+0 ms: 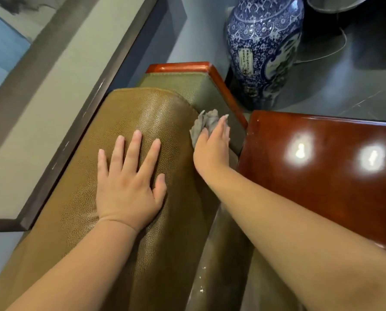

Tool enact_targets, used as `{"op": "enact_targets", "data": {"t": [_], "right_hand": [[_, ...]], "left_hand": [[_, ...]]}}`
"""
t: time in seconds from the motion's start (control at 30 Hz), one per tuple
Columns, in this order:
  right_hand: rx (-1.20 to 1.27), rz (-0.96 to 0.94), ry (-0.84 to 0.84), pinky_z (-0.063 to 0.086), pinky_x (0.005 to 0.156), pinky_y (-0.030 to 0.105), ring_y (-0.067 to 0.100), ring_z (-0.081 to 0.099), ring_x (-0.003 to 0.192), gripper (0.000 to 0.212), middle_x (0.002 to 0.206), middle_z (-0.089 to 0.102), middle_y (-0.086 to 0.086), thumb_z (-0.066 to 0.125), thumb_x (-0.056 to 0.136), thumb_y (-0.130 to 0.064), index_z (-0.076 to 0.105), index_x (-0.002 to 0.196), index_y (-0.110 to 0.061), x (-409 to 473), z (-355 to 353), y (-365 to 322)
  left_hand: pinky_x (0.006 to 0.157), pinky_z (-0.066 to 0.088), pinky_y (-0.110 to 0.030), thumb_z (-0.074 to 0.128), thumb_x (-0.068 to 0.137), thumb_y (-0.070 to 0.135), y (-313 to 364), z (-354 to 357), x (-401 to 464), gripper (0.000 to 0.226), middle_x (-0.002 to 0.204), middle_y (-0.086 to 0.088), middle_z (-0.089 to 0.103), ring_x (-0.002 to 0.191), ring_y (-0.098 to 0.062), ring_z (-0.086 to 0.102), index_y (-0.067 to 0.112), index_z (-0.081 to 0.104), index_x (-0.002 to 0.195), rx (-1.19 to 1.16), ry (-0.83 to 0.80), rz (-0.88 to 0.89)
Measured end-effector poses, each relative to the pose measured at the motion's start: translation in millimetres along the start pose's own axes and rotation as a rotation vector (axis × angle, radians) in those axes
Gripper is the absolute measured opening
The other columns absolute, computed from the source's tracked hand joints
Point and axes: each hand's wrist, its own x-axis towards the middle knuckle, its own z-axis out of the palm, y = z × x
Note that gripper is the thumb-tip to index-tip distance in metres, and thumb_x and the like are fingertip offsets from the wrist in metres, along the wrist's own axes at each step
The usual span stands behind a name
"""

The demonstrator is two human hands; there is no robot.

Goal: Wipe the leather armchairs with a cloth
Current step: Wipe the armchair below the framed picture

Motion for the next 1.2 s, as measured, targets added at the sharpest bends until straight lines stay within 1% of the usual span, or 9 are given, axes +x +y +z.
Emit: {"op": "enact_targets", "data": {"t": [0.1,0.2,0.3,0.43,0.63,0.77,0.87,1.07,1.2], "right_hand": [[0.051,-0.257,-0.084,-0.007,0.127,0.030,0.011,-0.016,0.158,0.080,0.174,-0.011,0.000,0.021,0.103,-0.067,-0.011,0.165,-0.028,-60,11,3],[-0.022,-0.188,-0.095,-0.005,0.128,0.036,0.018,-0.018,0.158,0.097,0.173,-0.014,0.005,0.018,0.092,-0.085,-0.006,0.165,-0.026,-70,24,4],[0.022,-0.079,0.037,0.006,0.130,0.045,0.030,-0.005,0.160,0.080,0.174,-0.011,0.006,0.027,0.103,-0.066,0.003,0.166,-0.024,-4,18,-20],[0.038,-0.260,0.055,0.015,0.130,0.049,0.019,0.000,0.161,0.055,0.174,0.005,-0.006,0.031,0.113,-0.032,0.013,0.165,-0.038,34,0,-5],[0.052,-0.222,-0.071,0.001,0.129,0.032,0.008,-0.011,0.159,0.066,0.173,-0.010,-0.011,0.024,0.101,-0.058,-0.010,0.158,-0.052,-90,30,47],[0.094,0.052,0.090,0.006,0.130,0.036,0.020,0.001,0.161,0.062,0.175,0.001,0.005,0.025,0.110,-0.049,0.019,0.166,-0.023,-5,27,35],[0.083,0.200,0.082,0.010,0.129,0.034,0.023,0.012,0.160,0.060,0.175,0.003,0.003,0.023,0.113,-0.043,0.013,0.166,-0.018,36,7,51],[0.011,-0.047,-0.109,0.011,0.127,0.028,0.008,0.006,0.159,0.068,0.169,-0.016,-0.025,0.015,0.099,-0.070,-0.026,0.152,-0.056,-95,38,91],[0.157,0.008,0.015,0.007,0.131,0.035,0.005,0.002,0.159,0.065,0.174,-0.001,-0.013,0.022,0.109,-0.052,-0.003,0.165,-0.034,-24,24,93]], "left_hand": [[0.126,0.018,-0.064,0.037,0.099,0.052,-1,0,1,0.070,0.171,-0.014,0.029,0.156,-0.042,0.027,0.027,0.034,0.165,-0.024,0.017,-0.008],[0.127,0.021,-0.060,0.041,0.098,0.050,-1,-1,0,0.070,0.171,-0.014,0.030,0.156,-0.041,0.029,0.026,0.038,0.164,-0.049,0.029,-0.009],[0.127,0.023,-0.058,0.043,0.099,0.048,-1,1,0,0.068,0.170,-0.015,0.032,0.155,-0.042,0.031,0.025,0.040,0.163,-0.064,0.052,0.001],[0.126,0.025,-0.058,0.045,0.098,0.047,-1,3,1,0.067,0.169,-0.014,0.034,0.154,-0.042,0.032,0.024,0.043,0.161,-0.088,0.087,0.002],[0.123,0.029,-0.060,0.050,0.095,0.044,0,-1,2,0.068,0.168,-0.016,0.036,0.152,-0.044,0.036,0.022,0.048,0.159,-0.119,0.085,-0.004],[0.123,0.030,-0.060,0.050,0.096,0.044,1,3,1,0.068,0.167,-0.016,0.037,0.151,-0.045,0.037,0.022,0.047,0.160,-0.110,0.088,-0.001],[0.122,0.030,-0.060,0.048,0.096,0.045,1,2,1,0.068,0.167,-0.017,0.036,0.151,-0.045,0.036,0.022,0.046,0.160,-0.109,0.083,-0.003],[0.120,0.033,-0.062,0.051,0.094,0.042,3,-4,2,0.068,0.166,-0.018,0.039,0.149,-0.047,0.039,0.019,0.050,0.157,-0.137,0.077,-0.023],[0.120,0.032,-0.062,0.048,0.095,0.044,2,4,2,0.067,0.166,-0.018,0.037,0.150,-0.046,0.037,0.020,0.049,0.158,-0.140,0.108,-0.010]]}}
